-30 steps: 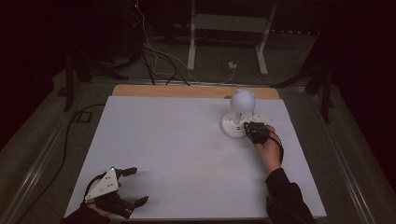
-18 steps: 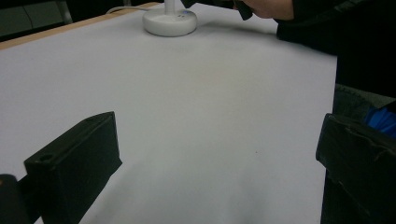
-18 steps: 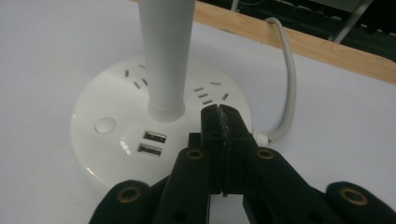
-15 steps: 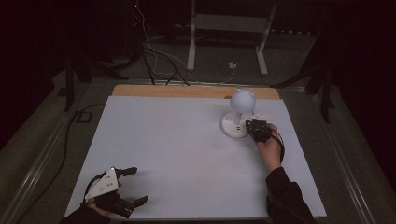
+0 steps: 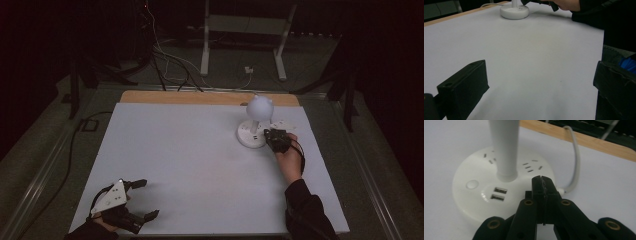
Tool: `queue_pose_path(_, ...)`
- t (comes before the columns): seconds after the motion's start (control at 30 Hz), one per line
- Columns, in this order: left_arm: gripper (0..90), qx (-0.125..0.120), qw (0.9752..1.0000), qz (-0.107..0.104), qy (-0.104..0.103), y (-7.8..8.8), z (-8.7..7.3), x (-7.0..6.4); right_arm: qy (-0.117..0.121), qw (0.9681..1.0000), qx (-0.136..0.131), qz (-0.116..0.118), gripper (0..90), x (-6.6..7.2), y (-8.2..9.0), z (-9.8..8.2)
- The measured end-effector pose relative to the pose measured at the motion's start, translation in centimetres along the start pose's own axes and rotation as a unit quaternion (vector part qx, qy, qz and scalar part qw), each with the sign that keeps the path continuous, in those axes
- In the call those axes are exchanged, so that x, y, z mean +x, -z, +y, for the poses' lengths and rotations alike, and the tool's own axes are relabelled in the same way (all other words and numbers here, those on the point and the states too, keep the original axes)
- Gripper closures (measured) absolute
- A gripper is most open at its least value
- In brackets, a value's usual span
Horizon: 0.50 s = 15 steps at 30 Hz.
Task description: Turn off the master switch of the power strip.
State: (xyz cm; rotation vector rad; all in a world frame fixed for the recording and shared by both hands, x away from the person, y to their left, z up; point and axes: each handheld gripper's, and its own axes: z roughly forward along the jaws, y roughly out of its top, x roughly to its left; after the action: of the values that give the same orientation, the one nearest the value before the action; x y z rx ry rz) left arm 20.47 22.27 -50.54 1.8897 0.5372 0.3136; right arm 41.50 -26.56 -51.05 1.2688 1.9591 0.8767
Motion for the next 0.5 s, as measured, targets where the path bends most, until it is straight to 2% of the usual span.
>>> queue_pose_path(0.07, 0.2, -0.001, 1.0000, 0.000, 0.000, 0.0, 0.0, 0.0, 0.005, 1.0000, -0.005, -0.007, 87.3, -0.1, 0.1, -0.1)
queue_pose_path(0.1, 0.2, -0.002, 1.0000, 0.000, 0.001, 0.0, 0.0, 0.0, -0.001, 0.9999, -0.010, -0.003, 80.0, -0.2, 0.2, 0.0)
queue_pose_path(0.13, 0.2, -0.001, 1.0000, 0.000, 0.002, 0.0, 0.0, 0.0, -0.013, 0.9997, -0.020, 0.007, 77.7, -0.5, 0.4, 0.3)
queue_pose_path(0.2, 0.2, -0.001, 1.0000, -0.001, 0.003, 0.0, 0.0, 0.1, -0.021, 0.9991, -0.037, 0.010, 74.2, -0.8, 1.2, 0.9)
queue_pose_path(0.33, 0.2, 0.000, 1.0000, 0.001, -0.001, 0.0, 0.0, 0.0, -0.032, 0.9974, -0.060, 0.023, 53.7, -0.9, 2.2, 1.6)
queue_pose_path(0.4, 0.2, -0.001, 1.0000, 0.001, 0.000, 0.1, 0.0, 0.0, -0.039, 0.9960, -0.070, 0.039, 43.4, -1.0, 2.5, 1.8)
queue_pose_path(0.5, 0.2, -0.002, 1.0000, 0.002, 0.000, 0.1, 0.0, 0.0, -0.038, 0.9948, -0.082, 0.047, 28.3, -0.8, 2.9, 2.0)
